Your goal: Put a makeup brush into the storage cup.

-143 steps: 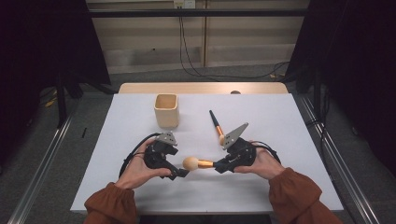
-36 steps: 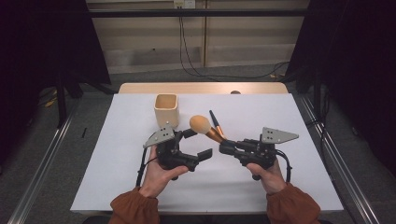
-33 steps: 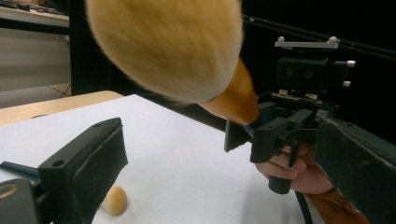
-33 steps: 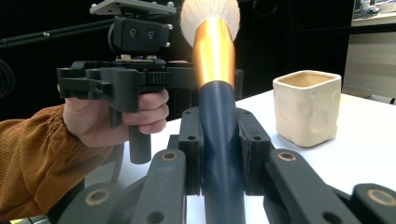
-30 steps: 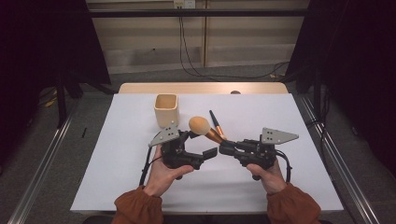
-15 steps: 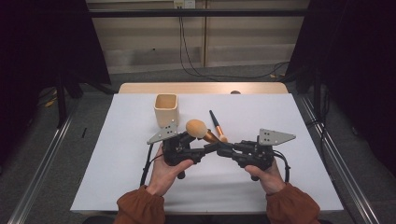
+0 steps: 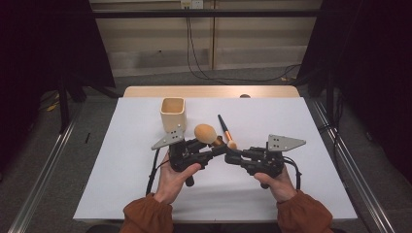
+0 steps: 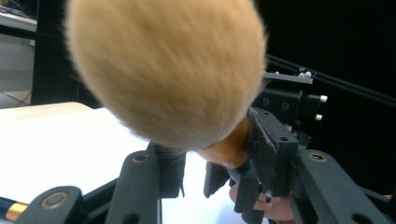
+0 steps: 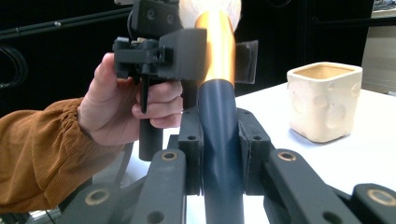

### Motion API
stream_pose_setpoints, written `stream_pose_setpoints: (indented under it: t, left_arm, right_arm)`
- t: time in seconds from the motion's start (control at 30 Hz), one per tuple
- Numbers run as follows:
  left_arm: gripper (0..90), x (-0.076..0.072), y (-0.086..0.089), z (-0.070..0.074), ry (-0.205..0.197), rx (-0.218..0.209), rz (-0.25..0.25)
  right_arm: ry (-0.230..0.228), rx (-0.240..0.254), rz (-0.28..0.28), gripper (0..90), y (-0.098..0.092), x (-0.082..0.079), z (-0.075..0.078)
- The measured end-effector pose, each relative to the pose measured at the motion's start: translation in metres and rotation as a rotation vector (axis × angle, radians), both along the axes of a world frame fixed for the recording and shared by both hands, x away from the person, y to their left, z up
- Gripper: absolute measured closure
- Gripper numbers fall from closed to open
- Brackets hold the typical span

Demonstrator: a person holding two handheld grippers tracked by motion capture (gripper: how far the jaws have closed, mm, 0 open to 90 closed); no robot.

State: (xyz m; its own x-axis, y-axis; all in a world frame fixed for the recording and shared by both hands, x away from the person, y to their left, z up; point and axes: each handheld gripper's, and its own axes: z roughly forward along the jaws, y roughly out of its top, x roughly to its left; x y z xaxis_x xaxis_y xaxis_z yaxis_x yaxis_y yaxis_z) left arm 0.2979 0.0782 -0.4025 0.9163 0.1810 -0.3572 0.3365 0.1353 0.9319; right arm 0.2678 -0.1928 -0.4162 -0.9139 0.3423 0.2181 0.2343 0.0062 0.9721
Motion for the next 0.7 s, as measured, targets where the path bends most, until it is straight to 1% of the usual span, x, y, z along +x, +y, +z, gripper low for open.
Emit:
stream_pose_setpoints:
  t: [0.13,0.3,0.4,0.57,0.7]
  left_arm:
    - [62.1,-0.0001,0.0008,0.0004,0.003,0.002,-0.008]
    - [63.4,-0.0006,0.0016,0.0023,0.006,0.017,-0.015]
    - [64.0,0.0003,0.002,0.0023,0.021,0.016,-0.023]
    - [64.7,0.0001,0.0015,0.0041,0.014,0.036,-0.025]
    - [65.1,0.0001,0.0014,0.0051,0.001,0.061,-0.012]
  right_arm:
    - [0.001,-0.01,0.007,75.3,0.0014,0.0002,-0.0006]
    - [0.004,-0.018,0.014,74.9,0.0019,0.0007,-0.0011]
    - [0.006,-0.019,0.01,74.7,0.0025,0.0004,-0.0006]
    - [0.005,-0.035,-0.003,73.2,0.0027,0.0006,-0.0009]
    - [0.008,-0.047,-0.006,67.7,0.0037,0.0004,-0.001]
